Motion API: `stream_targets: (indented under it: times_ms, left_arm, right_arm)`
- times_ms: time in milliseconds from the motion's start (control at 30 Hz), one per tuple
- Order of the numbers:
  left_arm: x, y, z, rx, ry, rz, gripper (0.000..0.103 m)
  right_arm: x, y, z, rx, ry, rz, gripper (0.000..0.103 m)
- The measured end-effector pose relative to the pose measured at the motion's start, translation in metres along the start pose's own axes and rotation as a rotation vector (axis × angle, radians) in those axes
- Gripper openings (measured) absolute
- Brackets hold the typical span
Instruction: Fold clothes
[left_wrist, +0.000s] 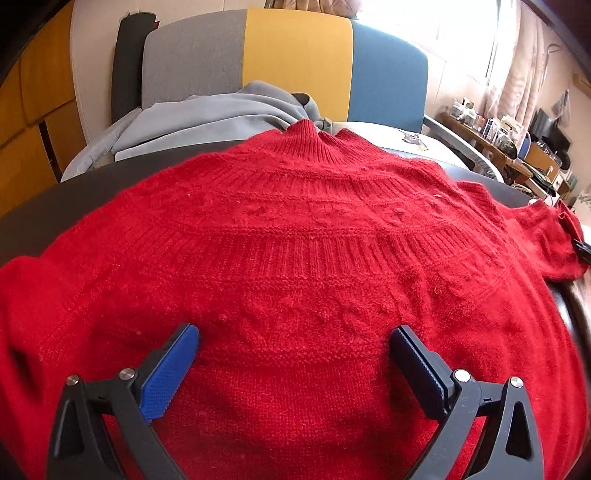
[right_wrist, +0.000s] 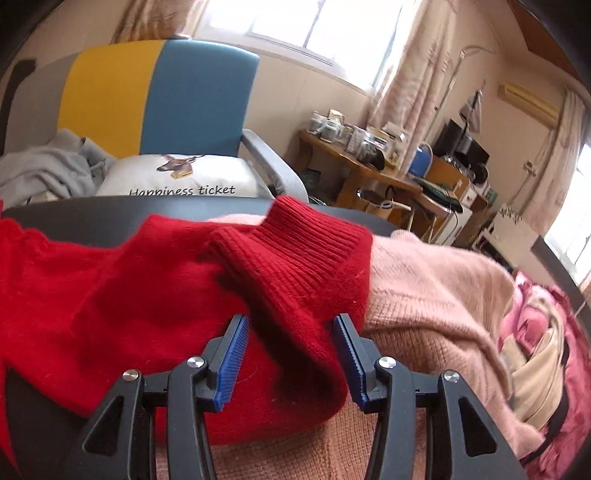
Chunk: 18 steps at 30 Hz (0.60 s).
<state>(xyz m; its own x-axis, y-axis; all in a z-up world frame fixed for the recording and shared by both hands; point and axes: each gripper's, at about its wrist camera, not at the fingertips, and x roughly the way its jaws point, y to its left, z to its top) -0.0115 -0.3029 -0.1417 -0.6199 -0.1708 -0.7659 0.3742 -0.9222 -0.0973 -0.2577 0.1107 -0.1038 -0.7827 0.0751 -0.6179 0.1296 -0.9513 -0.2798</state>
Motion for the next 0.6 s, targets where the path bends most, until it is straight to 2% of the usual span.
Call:
stream_targets:
  times_ms: [33, 100, 133, 200, 267, 333, 433, 533, 600]
  left_arm:
    - [0.000, 0.000, 0.000, -0.001, -0.001, -0.001, 0.103]
    - [0.000, 0.001, -0.001, -0.002, -0.003, -0.002, 0.103]
    - [0.000, 0.001, -0.001, -0.002, -0.004, -0.002, 0.103]
    - [0.000, 0.001, -0.001, -0.004, -0.006, -0.003, 0.103]
    - [0.000, 0.000, -0.001, -0.004, -0.007, -0.002, 0.103]
    - [0.000, 0.001, -0.001, -0.005, -0.009, -0.003, 0.103]
    - [0.000, 0.002, -0.001, -0.005, -0.010, -0.005, 0.103]
    - [0.000, 0.002, -0.001, -0.007, -0.011, -0.008, 0.103]
    - [-0.001, 0.003, -0.001, -0.007, -0.011, -0.008, 0.103]
  right_arm:
    - [0.001, -0.001, -0.001, 0.008, 0.004, 0.009, 0.046]
    - [0.007, -0.007, -0.001, 0.042, 0.027, 0.022, 0.023]
    - [0.009, -0.012, -0.001, 0.073, 0.040, 0.038, 0.019]
    - [0.007, -0.029, 0.001, 0.199, 0.056, 0.140, 0.009]
    - [0.006, -0.043, 0.004, 0.309, 0.067, 0.233, 0.009]
    - [0.000, -0.053, 0.008, 0.442, 0.066, 0.362, 0.009]
    - [-0.012, -0.045, 0.018, 0.581, 0.039, 0.614, 0.009]
    - [-0.026, 0.004, 0.035, 0.564, 0.040, 0.794, 0.009]
    - [-0.037, 0.050, 0.044, 0.480, 0.049, 0.839, 0.009]
